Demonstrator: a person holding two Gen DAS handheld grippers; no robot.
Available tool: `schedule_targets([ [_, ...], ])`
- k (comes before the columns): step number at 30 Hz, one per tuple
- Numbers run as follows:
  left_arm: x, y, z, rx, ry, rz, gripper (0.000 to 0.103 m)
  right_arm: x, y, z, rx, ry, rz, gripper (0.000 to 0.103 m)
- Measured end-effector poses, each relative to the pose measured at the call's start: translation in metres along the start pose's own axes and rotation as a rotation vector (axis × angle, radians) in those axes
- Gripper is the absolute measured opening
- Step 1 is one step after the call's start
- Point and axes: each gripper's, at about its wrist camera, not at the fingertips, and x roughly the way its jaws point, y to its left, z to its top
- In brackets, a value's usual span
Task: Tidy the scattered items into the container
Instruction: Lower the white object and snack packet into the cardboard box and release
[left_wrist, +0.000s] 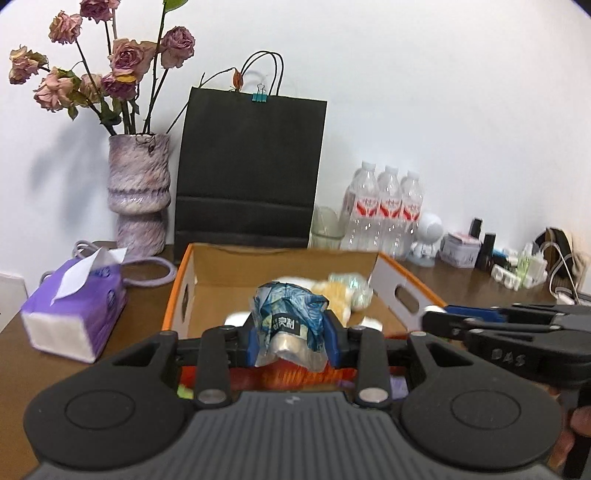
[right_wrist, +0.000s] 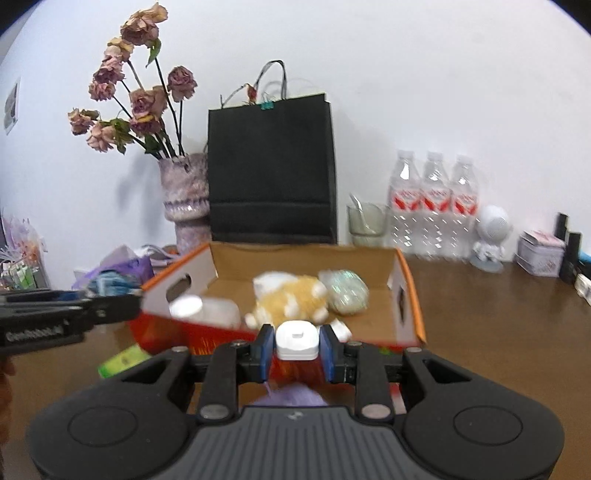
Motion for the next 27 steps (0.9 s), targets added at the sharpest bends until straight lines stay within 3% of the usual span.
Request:
schedule_targets([
  [10,0.060,0.002,0.023,-0.035,0.009,0.018,0.034,0.055,-0.002,0.039,0.005,-0.020,0.008,0.025],
  [17,0.093,0.014,0.031,-0.047,0.027,0.050,0.034,0.092,-0.013,0.039,0.009,0.049,0.002,0.025],
  [27,0.109,0.018,0.023,-0.035,0.089,0.072,0.034,0.108,-0.027,0.033,0.035,0.095,-0.035,0.025],
])
